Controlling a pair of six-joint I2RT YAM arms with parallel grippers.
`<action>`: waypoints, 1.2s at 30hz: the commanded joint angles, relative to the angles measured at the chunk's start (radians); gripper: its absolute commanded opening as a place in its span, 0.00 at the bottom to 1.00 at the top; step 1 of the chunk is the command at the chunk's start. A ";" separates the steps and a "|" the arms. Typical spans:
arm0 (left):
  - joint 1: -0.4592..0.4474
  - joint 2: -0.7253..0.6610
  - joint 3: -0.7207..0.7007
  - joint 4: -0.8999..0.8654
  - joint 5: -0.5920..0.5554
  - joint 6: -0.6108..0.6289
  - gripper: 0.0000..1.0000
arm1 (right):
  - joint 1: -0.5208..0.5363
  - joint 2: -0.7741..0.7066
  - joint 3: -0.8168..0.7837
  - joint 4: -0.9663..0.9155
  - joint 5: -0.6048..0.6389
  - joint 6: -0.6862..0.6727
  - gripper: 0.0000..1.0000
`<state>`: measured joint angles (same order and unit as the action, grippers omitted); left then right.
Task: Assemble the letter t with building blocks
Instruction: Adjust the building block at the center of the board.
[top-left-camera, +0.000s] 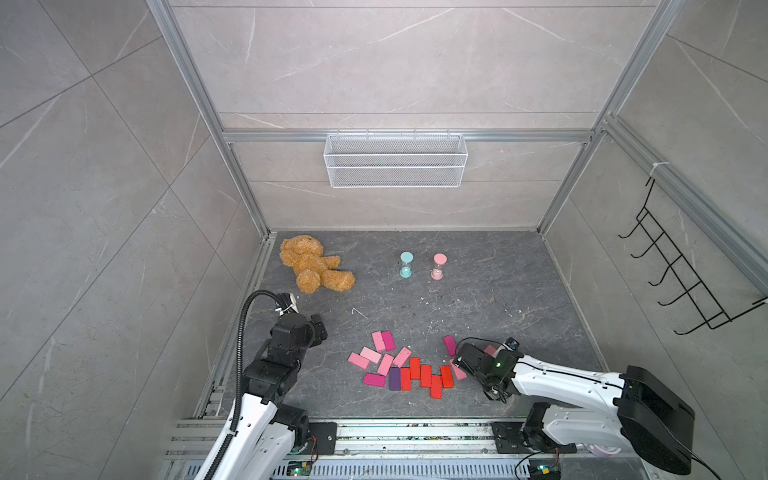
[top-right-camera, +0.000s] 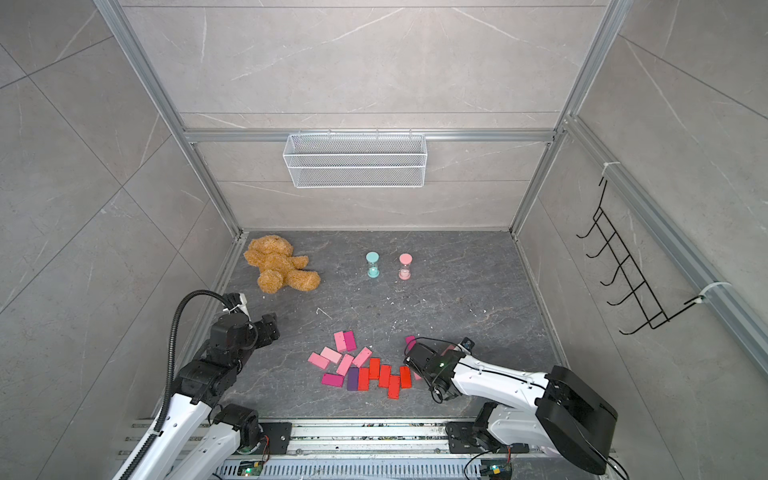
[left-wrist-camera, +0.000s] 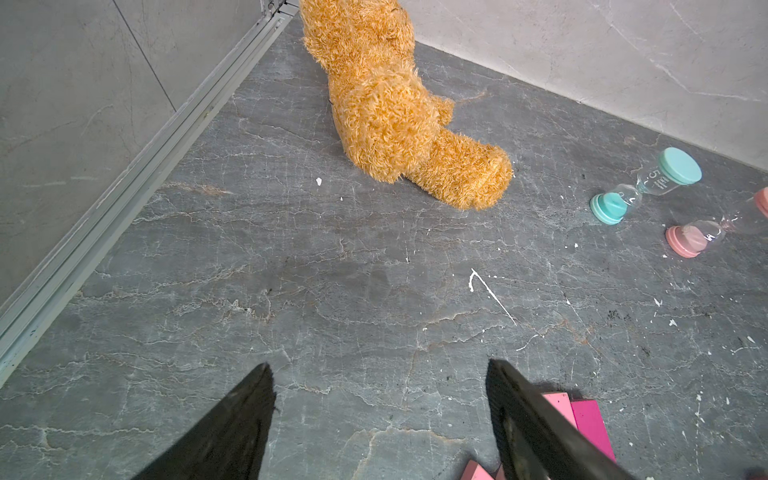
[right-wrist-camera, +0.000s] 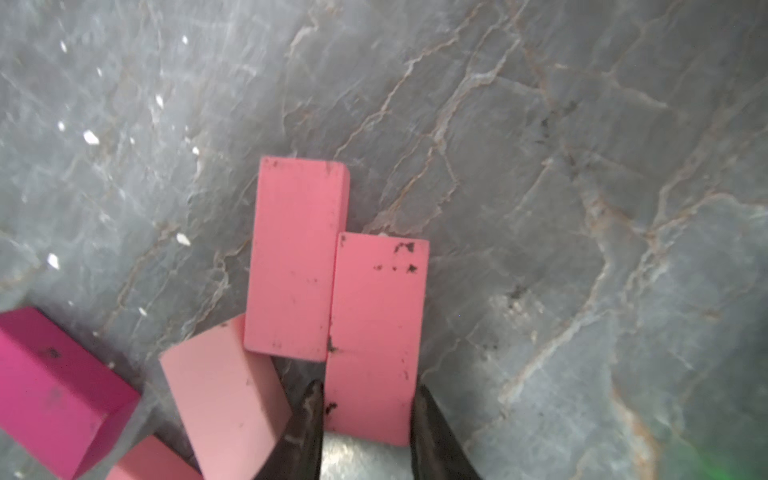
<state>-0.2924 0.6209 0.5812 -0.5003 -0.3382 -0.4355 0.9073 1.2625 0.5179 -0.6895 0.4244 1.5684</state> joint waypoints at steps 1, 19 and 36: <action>-0.002 -0.002 0.012 0.026 0.006 -0.009 0.82 | 0.006 0.093 0.048 -0.100 -0.214 -0.174 0.32; -0.003 0.006 0.019 0.017 0.007 -0.009 0.82 | -0.026 0.171 0.106 -0.054 -0.375 -0.387 0.53; -0.003 0.003 0.027 0.008 -0.003 -0.002 0.82 | -0.225 0.217 0.079 0.048 -0.389 -0.552 0.47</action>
<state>-0.2924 0.6296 0.5812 -0.5007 -0.3386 -0.4355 0.7170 1.4052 0.6662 -0.7410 -0.0086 1.0775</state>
